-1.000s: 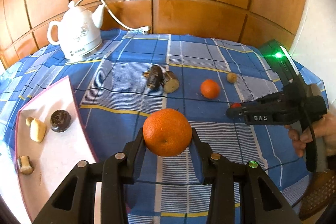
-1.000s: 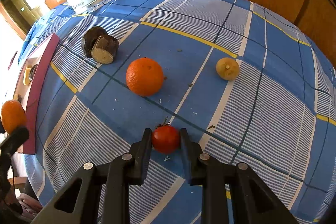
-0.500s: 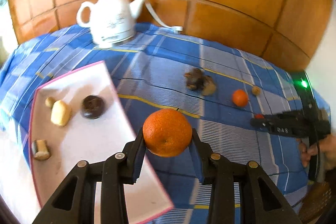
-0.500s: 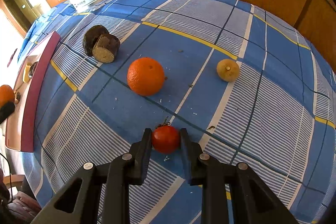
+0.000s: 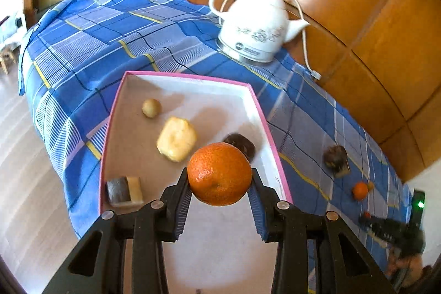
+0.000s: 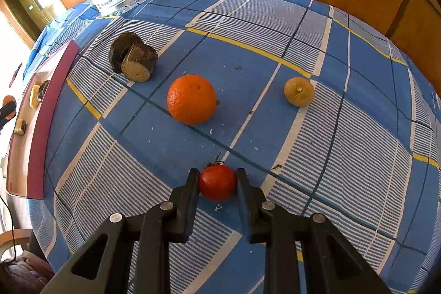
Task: Organize fruits
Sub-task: 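Carry the orange with the left gripper into the pink tray and release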
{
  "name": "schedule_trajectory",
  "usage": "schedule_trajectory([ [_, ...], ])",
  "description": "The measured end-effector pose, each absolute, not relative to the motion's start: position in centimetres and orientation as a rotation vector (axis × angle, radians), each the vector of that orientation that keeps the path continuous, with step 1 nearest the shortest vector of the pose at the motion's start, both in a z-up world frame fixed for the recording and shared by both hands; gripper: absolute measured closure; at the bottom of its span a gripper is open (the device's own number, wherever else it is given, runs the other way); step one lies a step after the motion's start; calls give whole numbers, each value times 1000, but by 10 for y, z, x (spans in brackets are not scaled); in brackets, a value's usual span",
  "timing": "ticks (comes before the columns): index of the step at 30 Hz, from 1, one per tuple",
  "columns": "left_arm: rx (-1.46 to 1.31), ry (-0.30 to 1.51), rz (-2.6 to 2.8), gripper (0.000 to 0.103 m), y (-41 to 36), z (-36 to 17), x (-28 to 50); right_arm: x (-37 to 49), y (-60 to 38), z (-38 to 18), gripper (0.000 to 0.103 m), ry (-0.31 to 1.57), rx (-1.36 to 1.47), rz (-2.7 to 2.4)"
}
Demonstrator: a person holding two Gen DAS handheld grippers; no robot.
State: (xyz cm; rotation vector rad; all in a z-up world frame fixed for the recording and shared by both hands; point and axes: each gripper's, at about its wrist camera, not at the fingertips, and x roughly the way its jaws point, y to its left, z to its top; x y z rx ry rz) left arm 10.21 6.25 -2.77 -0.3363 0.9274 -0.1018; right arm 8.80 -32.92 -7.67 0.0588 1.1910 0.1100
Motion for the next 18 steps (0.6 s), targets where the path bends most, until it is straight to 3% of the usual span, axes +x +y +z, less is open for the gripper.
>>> schedule_trajectory([
  [6,-320,920,-111,63,66,-29,131,88,-329,-77,77,1191,54,109],
  [11,-306,926,-83,54,65,-33,137,88,-329,-77,77,1193,52,109],
  [18,-228,926,13,54,63,-38,118,89,-326,-77,77,1194,42,106],
])
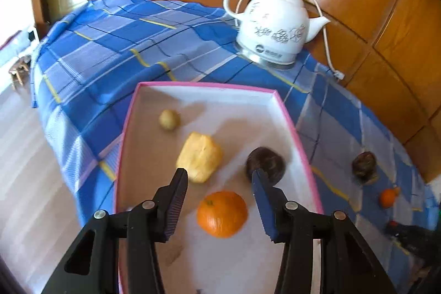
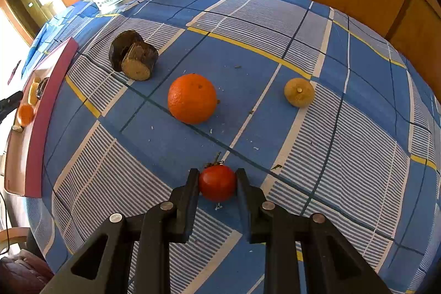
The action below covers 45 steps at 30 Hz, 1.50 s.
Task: Organize fruits
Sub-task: 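Carry the orange with the left gripper into the pink tray and release, then withdraw the open left gripper from the orange in the tray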
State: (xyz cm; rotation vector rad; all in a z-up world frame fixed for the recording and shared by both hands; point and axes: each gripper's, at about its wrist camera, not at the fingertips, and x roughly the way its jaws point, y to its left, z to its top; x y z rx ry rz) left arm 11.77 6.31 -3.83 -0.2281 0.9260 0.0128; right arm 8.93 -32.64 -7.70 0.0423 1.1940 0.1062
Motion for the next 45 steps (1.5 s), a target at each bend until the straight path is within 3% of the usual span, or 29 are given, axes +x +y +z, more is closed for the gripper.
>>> schedule_trajectory([
  [18,-79,909,-42,54,44,-36,58,90,-325,-77,77,1195,28,101],
  [26,-91,1002,-10,53,36,-56,83,89,-324,-77,77,1196,23,98],
  [39,-28,906,73,53,44,-41,79,89,-324,-76,77,1191,23,95],
  [45,-7,861,27,45,31,-30,64,87,-322,-76,77,1188,25,84],
])
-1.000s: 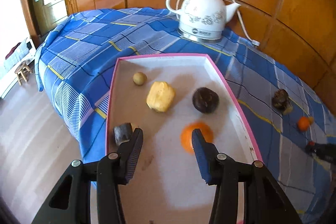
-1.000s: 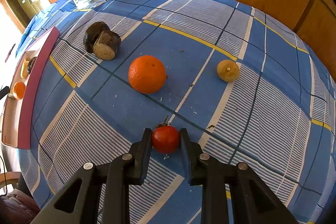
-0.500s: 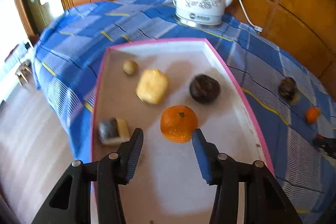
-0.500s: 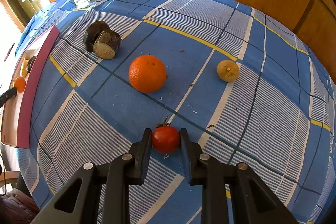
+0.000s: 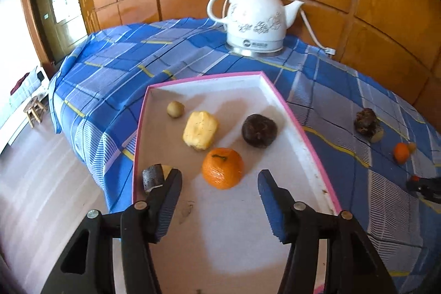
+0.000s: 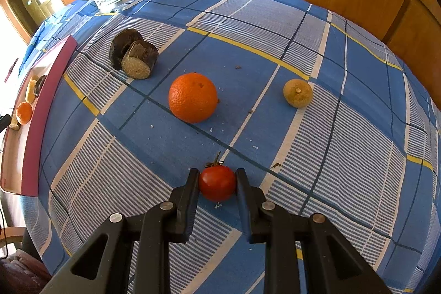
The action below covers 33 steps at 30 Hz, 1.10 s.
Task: Organize fruits
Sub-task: 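Withdraw the open left gripper from the orange in the tray, then carry the red tomato with the right gripper into the tray beside the orange and release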
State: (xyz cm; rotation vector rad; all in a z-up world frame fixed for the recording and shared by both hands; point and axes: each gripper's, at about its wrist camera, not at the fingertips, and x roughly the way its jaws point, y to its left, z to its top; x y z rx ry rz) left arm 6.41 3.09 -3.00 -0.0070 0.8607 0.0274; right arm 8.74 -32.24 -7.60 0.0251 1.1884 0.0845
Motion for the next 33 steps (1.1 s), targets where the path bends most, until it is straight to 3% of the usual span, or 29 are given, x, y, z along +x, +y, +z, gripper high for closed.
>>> schedule_trajectory([
  [33,-62,831,-5,45,34,-21,48,74,-279,-44,77,1134,74,213],
])
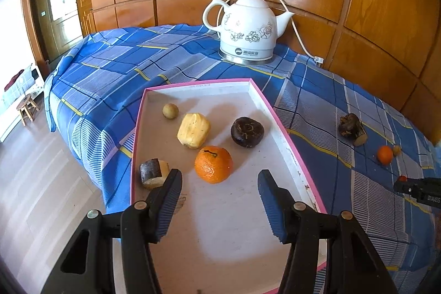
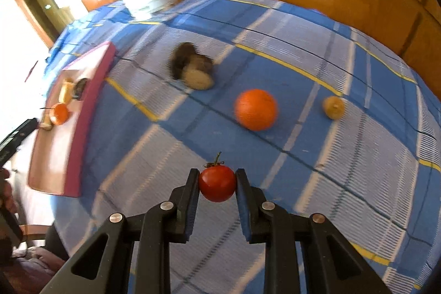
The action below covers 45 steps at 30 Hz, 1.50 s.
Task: Organize fruits
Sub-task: 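Carry the red tomato with the right gripper into the tray beside the orange and release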
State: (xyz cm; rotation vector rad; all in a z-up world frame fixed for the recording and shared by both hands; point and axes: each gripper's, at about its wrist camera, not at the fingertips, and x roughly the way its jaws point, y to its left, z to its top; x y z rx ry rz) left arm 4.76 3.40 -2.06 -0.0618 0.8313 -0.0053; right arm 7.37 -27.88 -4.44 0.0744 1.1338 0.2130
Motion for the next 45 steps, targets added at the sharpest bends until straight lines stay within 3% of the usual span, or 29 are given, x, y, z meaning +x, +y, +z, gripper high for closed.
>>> schedule_trajectory([
  [14,-105,835,25,45,53,-24,46,55,-185,-27,77,1082,147,468],
  [24,-123,838,36,45,59,-27,48,19,-204,-43,77,1122,224,433],
  [45,-177,807,106,45,94,-22,47,56,-129,-2,77,1031,111,583],
])
